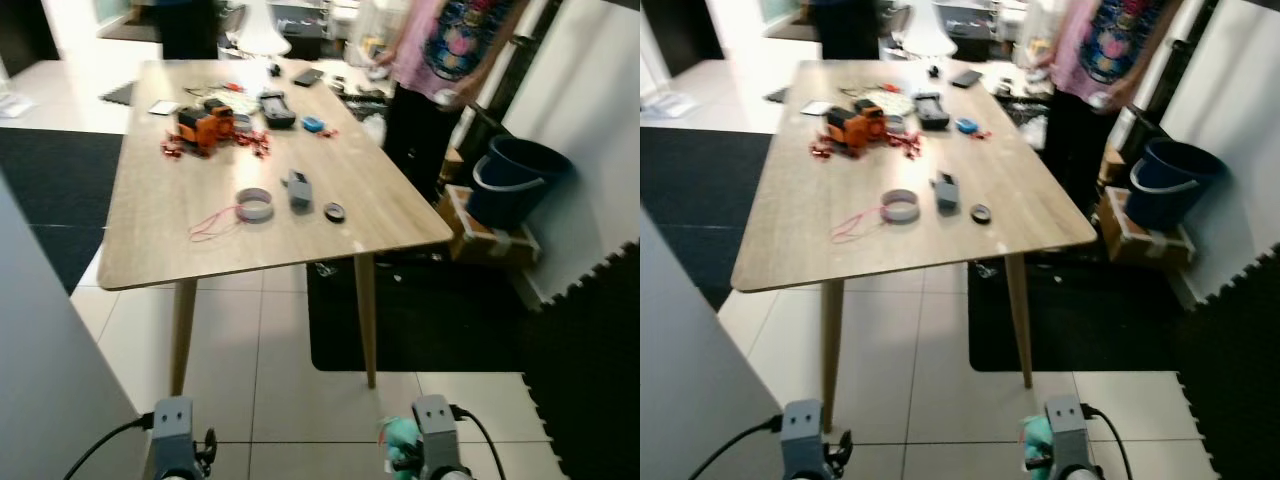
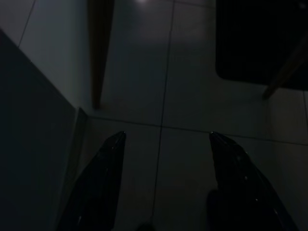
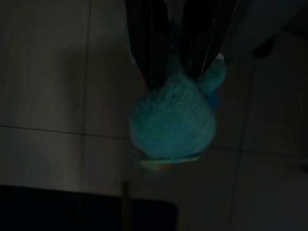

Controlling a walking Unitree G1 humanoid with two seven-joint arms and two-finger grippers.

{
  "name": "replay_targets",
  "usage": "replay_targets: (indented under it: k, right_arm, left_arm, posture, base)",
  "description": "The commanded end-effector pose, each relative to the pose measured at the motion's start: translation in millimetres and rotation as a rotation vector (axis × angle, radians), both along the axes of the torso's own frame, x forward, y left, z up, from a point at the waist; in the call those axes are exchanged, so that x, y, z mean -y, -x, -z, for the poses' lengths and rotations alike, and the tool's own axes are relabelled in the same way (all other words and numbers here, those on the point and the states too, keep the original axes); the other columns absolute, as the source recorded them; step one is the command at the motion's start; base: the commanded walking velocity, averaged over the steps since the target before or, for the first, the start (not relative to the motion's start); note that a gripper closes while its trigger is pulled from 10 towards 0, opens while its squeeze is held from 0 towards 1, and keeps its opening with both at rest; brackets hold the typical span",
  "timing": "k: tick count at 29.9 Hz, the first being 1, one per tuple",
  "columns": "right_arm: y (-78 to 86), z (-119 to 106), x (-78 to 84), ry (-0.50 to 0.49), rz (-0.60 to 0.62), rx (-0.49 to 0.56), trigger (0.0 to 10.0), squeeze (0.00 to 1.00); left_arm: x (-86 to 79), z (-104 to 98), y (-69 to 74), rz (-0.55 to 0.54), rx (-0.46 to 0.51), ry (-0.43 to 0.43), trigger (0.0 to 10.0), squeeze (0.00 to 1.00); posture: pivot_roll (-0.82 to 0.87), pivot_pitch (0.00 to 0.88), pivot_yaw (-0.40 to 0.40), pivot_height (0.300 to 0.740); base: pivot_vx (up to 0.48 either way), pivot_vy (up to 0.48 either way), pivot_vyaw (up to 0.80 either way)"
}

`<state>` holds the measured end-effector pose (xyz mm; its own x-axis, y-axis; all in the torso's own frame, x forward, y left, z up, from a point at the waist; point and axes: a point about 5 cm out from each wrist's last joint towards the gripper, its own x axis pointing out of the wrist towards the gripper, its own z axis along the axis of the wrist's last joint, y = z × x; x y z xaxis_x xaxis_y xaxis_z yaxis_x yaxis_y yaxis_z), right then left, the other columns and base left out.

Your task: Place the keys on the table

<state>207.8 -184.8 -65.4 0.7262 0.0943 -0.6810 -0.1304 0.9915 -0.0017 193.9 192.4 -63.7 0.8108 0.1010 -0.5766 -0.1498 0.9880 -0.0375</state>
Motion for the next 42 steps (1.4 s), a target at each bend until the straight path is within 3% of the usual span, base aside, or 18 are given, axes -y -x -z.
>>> replay_targets:
  k: [1,6,26,42]
  right_arm:
    - [4.8,3.2,-3.5,-0.009,-0.003,-0.017,10.0,0.0]
    - [2.7,1.3,-3.4,0.009,-0.035,0.002,10.0,0.0]
    - [1.4,1.0,-4.2,-0.007,-0.013,0.001,10.0,0.0]
    - [-5.4,-3.1,-4.6,0.005,-0.066,0.014,10.0,0.0]
  left_arm:
    - [-0.9,3.5,5.4,-0.005,-0.025,0.003,10.0,0.0]
    - [-0.4,3.9,5.9,-0.009,-0.027,0.005,10.0,0.0]
    - [-2.0,2.0,2.3,-0.032,-0.018,0.012,10.0,0.0]
    - [2.3,3.6,6.2,-0.051,-0.011,0.026,10.0,0.0]
  posture:
    - [0.03,0.054,-0.054,0.74]
    - [0.03,0.05,-0.053,0.74]
    - [0.03,0.053,-0.05,0.74]
    - [0.03,0.055,-0.088,0.74]
  base:
    - [0.0,0.0,-0.8]
    - [0.0,0.0,-0.73]
    - [0.0,0.0,0.0]
    - [0.0,0.0,0.0]
